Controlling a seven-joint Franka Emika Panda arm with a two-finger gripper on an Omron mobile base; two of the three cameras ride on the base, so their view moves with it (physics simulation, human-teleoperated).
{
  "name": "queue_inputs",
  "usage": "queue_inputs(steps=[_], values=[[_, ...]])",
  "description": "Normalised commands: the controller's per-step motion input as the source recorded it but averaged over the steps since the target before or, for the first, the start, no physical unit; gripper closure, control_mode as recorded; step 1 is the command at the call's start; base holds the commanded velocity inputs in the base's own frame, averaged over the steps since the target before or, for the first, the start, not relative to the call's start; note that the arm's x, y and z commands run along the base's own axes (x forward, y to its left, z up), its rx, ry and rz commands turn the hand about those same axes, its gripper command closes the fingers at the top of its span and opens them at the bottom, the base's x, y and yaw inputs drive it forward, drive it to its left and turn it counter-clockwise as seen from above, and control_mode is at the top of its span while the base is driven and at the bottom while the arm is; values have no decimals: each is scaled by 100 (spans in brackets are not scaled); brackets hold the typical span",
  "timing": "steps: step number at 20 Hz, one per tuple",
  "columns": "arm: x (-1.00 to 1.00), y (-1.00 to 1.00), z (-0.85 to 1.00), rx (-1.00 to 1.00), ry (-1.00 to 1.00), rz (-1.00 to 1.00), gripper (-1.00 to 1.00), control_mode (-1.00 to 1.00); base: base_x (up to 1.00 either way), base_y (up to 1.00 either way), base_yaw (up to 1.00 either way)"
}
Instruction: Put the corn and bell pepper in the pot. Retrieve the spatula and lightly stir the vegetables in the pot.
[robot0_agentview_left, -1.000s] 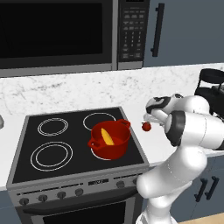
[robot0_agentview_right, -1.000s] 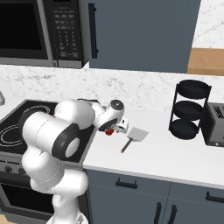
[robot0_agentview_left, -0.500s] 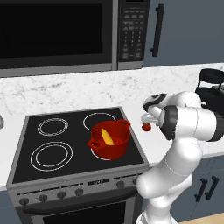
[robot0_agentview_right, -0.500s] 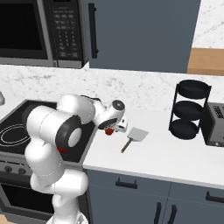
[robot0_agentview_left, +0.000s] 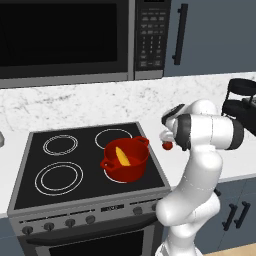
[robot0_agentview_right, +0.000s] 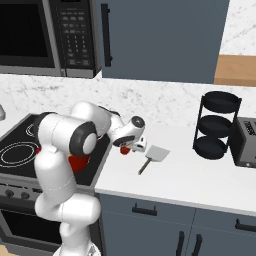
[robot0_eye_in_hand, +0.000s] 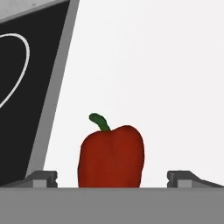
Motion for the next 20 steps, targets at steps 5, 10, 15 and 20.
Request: queue_inputs(steps=[5,10,15,20], values=[[0,17,-30,0,8,3,-100,-100,0,0,0],[18,28,-25,1,2,2,-100,-100,0,0,0],[19,11,-14,1,0,0,100,-100,0,0,0],[0,0,0,0,1,0,100,-100,0,0,0]])
